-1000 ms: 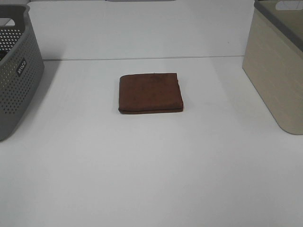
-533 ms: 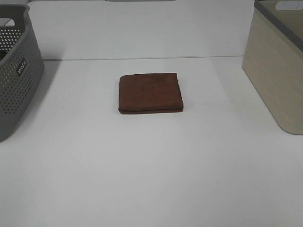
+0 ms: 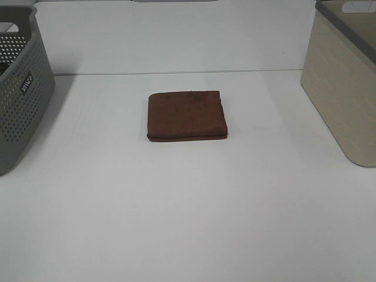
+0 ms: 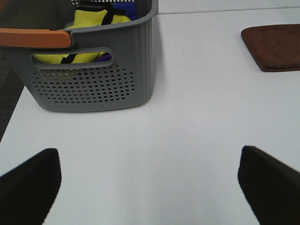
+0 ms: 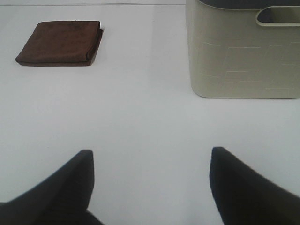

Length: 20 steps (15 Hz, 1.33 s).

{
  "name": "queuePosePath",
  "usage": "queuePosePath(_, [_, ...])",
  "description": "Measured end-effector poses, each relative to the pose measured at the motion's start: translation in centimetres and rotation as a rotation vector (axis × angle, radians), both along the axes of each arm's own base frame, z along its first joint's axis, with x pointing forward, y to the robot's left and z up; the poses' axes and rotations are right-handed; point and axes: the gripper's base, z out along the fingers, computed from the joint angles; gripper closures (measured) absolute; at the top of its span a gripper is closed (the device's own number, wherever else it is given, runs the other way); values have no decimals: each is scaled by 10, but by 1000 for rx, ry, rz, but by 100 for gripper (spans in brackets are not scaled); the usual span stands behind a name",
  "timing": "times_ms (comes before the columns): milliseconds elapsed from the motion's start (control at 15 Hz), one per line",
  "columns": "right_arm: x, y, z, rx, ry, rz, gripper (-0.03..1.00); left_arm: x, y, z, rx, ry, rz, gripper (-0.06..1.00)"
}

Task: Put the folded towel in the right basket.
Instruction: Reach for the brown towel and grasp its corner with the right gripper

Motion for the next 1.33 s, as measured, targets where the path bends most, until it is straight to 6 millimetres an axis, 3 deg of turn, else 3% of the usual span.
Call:
queuePosePath(1133, [1, 0, 1, 0, 0, 0, 30, 0, 0, 0, 0, 0, 0, -3])
queuePosePath(1267, [9, 0, 7, 2, 7, -3, 30, 0, 0, 0, 0, 0, 0, -3])
queuePosePath(1333, [28, 0, 25, 8, -37, -12, 30, 0, 0, 0, 0, 0, 0, -3])
